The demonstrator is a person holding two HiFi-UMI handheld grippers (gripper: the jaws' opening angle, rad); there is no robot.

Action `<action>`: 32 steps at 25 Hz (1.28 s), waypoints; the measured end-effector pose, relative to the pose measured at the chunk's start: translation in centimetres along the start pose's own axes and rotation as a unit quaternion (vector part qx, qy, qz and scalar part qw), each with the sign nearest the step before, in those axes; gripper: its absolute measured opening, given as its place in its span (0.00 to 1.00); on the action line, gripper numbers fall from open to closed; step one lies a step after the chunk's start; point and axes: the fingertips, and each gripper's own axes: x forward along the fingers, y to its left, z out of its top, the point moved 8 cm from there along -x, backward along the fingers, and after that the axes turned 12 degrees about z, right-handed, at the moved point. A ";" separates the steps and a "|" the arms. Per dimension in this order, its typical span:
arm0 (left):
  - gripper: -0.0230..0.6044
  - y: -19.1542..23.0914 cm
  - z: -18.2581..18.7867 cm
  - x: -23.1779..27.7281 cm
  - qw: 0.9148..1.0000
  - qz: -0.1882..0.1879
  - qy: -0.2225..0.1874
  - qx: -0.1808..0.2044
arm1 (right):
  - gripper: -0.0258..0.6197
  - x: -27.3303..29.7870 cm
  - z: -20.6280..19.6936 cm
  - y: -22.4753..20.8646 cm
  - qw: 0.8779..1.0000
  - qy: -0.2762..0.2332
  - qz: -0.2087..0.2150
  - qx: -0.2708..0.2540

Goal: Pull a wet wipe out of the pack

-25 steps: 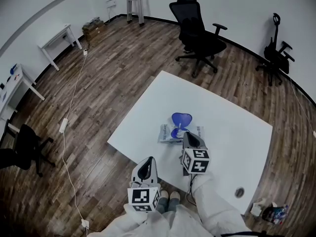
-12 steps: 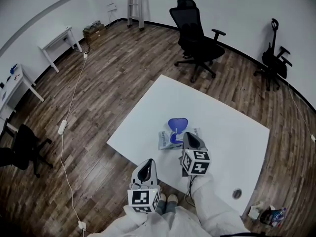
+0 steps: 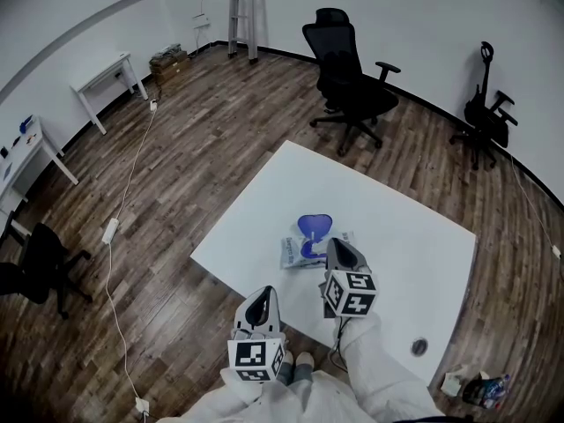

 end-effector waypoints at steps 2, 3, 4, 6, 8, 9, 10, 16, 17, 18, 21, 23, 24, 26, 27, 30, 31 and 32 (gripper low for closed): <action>0.03 -0.1 -0.1 -0.2 1.000 -0.001 0.000 0.000 | 0.05 -0.4 0.1 0.1 1.000 -0.004 -0.001 0.002; 0.03 -0.2 -0.1 -0.3 1.000 -0.002 -0.001 -0.001 | 0.05 -0.6 0.1 0.1 1.000 -0.006 -0.001 0.003; 0.04 -0.2 -0.1 -0.3 1.000 -0.003 -0.001 -0.001 | 0.05 -0.8 0.2 0.2 1.000 -0.009 0.000 0.003; 0.03 -0.5 -0.1 -0.4 1.000 -0.006 -0.001 -0.001 | 0.05 -1.4 0.6 0.5 1.000 -0.016 0.003 0.003; 0.03 -0.8 0.0 -0.5 1.000 -0.009 -0.002 -0.001 | 0.05 -2.1 1.1 0.7 1.000 -0.023 0.006 0.002; 0.03 -0.9 0.0 -0.5 1.000 -0.011 -0.003 -0.001 | 0.05 -2.4 1.3 0.8 1.000 -0.026 0.008 0.003; 0.03 -1.0 0.1 -0.6 1.000 -0.013 -0.004 -0.001 | 0.05 -2.6 1.5 0.9 1.000 -0.029 0.009 0.003; 0.03 -1.5 0.2 -1.0 1.000 -0.022 -0.010 0.000 | 0.05 -3.9 2.1 1.0 0.999 -0.037 0.008 0.001; 0.03 -1.6 0.2 -1.0 1.000 -0.024 -0.011 -0.001 | 0.05 -4.1 2.1 1.1 0.999 -0.039 0.007 0.002; 0.03 -1.6 0.2 -1.1 1.000 -0.026 -0.011 -0.001 | 0.05 -4.3 2.1 1.1 0.999 -0.041 0.005 0.002; 0.03 -1.8 0.3 -0.9 0.999 -0.031 -0.011 -0.002 | 0.05 -5.0 2.1 1.2 0.999 -0.046 0.000 0.003; 0.03 -2.0 0.4 -0.7 0.999 -0.034 -0.010 -0.003 | 0.05 -5.6 2.1 1.1 0.999 -0.049 -0.004 0.005; 0.03 -2.1 0.4 -0.7 0.999 -0.036 -0.009 -0.004 | 0.05 -6.0 2.0 1.2 0.999 -0.051 -0.006 0.008; 0.04 -2.2 0.4 -0.6 0.999 -0.038 -0.009 -0.005 | 0.05 -6.9 1.6 1.3 0.998 -0.055 -0.010 0.016; 0.03 -2.3 0.4 -0.6 0.999 -0.040 -0.008 -0.004 | 0.05 -7.3 1.4 1.3 0.998 -0.056 -0.012 0.019; 0.03 -2.9 0.4 -0.4 0.999 -0.051 -0.006 -0.004 | 0.05 -8.5 0.8 1.2 0.998 -0.057 -0.021 0.023; 0.03 -3.1 0.4 -0.3 0.998 -0.055 -0.006 -0.005 | 0.05 -8.9 0.6 1.3 0.998 -0.058 -0.025 0.023; 0.04 -3.3 0.4 -0.2 0.998 -0.059 -0.006 -0.005 | 0.05 -9.3 0.4 1.3 0.998 -0.058 -0.028 0.022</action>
